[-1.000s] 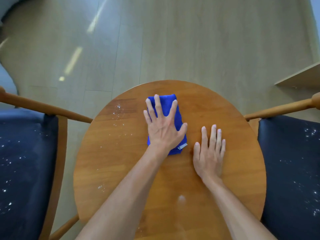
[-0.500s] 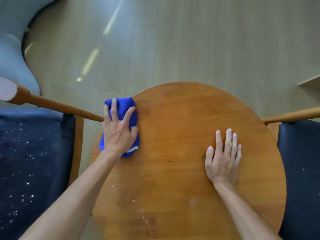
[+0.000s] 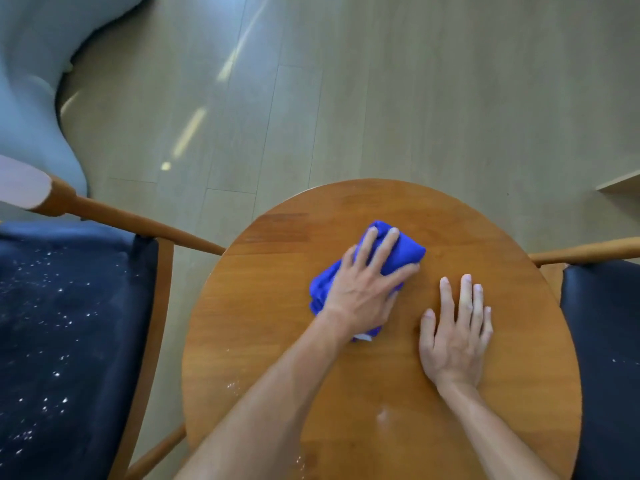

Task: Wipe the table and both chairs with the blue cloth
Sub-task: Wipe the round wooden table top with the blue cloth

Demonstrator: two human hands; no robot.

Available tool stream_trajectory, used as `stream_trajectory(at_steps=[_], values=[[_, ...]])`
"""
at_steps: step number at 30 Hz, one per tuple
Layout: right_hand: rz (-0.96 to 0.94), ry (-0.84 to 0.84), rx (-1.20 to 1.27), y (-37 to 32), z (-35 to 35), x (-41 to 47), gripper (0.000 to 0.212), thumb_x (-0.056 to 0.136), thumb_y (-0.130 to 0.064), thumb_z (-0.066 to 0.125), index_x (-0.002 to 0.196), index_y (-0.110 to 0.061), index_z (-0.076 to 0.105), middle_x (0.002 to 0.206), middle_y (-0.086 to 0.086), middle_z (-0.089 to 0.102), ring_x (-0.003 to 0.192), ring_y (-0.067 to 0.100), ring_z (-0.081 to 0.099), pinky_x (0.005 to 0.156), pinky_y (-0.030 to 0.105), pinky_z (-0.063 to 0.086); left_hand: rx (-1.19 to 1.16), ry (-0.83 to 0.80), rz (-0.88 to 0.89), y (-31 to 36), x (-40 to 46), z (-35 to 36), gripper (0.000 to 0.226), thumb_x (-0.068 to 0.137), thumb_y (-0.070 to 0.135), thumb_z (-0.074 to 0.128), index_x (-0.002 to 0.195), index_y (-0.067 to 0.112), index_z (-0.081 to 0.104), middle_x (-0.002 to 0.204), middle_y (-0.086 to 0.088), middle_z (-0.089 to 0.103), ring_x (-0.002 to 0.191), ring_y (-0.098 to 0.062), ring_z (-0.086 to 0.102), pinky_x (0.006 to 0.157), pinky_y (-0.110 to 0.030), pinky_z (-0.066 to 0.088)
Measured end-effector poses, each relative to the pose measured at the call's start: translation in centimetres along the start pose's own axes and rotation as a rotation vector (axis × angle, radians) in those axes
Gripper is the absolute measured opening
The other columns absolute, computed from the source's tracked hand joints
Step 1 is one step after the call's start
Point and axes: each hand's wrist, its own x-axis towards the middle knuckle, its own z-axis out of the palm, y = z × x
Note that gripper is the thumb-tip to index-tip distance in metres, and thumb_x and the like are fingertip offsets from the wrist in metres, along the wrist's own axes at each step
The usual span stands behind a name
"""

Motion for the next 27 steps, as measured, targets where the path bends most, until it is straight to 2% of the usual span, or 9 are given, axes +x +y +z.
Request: stream_trajectory(at_steps=[4,6,10,14,16,18,20,24,27], values=[[0.005,-0.031,0.014,-0.1,-0.1,0.1,0.056,0.093,-0.033,0.032,0.146,-0.016,0.035,0.157,0.014,0.023,0.145,0.031,0.019,0.114,0.051,0.018,0.119,0.031,-0.344,-10.9,-3.4,-3.9,0.048,0.082,0.026,0.055,0.130,0.031,0.052,0.153,-0.019,0.029,0.138,-0.048,0.025,0.098,-0.056,0.042],[0.007,-0.044,0.002,-0.3,0.0,0.1,0.056,0.093,-0.032,0.032,0.147,-0.016,0.034,0.157,0.014,0.022,0.145,0.031,0.018,0.115,0.051,0.017,0.155,0.007,-0.402,-13.4,-7.6,-5.5,0.048,0.085,0.026,0.054,0.133,0.029,0.050,0.155,-0.020,0.024,0.138,-0.049,0.021,0.105,-0.056,0.036],[0.013,-0.083,0.005,-0.4,-0.3,0.0,0.056,0.094,-0.031,0.029,0.148,-0.016,0.030,0.157,0.016,0.019,0.146,0.033,0.016,0.115,0.052,0.014,0.168,0.042,-0.458,-7.0,-15.0,-4.3,0.044,0.089,0.027,0.051,0.132,0.028,0.053,0.154,-0.021,0.025,0.139,-0.048,0.023,0.097,-0.053,0.041],[-0.011,-0.147,-0.004,-0.3,-0.6,0.0,0.057,0.096,-0.032,0.025,0.150,-0.014,0.026,0.158,0.018,0.016,0.146,0.035,0.013,0.116,0.054,0.013,0.049,0.004,-0.340,3.1,-18.3,-1.7,0.046,0.086,0.027,0.058,0.131,0.033,0.051,0.155,-0.017,0.027,0.141,-0.045,0.023,0.099,-0.054,0.040],[0.011,-0.204,0.021,-0.4,-1.0,0.1,0.060,0.094,-0.035,0.023,0.150,-0.014,0.025,0.158,0.017,0.012,0.146,0.034,0.009,0.117,0.053,0.010,0.005,-0.028,-0.175,5.6,-18.1,-0.9,0.046,0.085,0.025,0.061,0.129,0.034,0.054,0.154,-0.015,0.030,0.141,-0.043,0.025,0.103,-0.055,0.037],[0.030,-0.258,0.071,-0.8,-1.8,0.0,0.063,0.092,-0.039,0.023,0.150,-0.015,0.024,0.160,0.014,0.009,0.147,0.031,0.005,0.118,0.051,0.007,-0.021,-0.075,0.026,5.1,-17.3,-0.7,0.045,0.083,0.022,0.063,0.126,0.034,0.057,0.153,-0.013,0.033,0.140,-0.041,0.028,0.106,-0.055,0.035],[-0.035,-0.253,0.124,-1.4,-3.0,-1.2,0.061,0.092,-0.039,0.024,0.149,-0.017,0.028,0.160,0.012,0.011,0.147,0.028,0.006,0.119,0.048,0.006,0.028,-0.071,0.093,1.2,-17.0,-1.8,0.041,0.083,0.022,0.062,0.123,0.033,0.060,0.151,-0.014,0.038,0.139,-0.040,0.032,0.106,-0.052,0.036],[-0.086,-0.256,0.176,-1.5,-4.3,-5.8,0.058,0.093,-0.038,0.025,0.147,-0.018,0.033,0.160,0.009,0.012,0.148,0.025,0.006,0.119,0.044,0.005,0.124,0.035,-0.324,-9.0,-19.6,-5.4,0.040,0.087,0.022,0.056,0.127,0.024,0.058,0.152,-0.020,0.032,0.139,-0.046,0.025,0.111,-0.051,0.029],[-0.054,-0.311,0.155,-1.2,-3.6,-8.7,0.060,0.093,-0.041,0.022,0.147,-0.016,0.035,0.160,0.010,0.013,0.147,0.026,0.007,0.119,0.047,0.008,0.167,0.031,-0.473,-9.0,-22.8,-5.9,0.042,0.089,0.023,0.052,0.131,0.022,0.056,0.153,-0.022,0.027,0.139,-0.048,0.021,0.108,-0.053,0.029]])
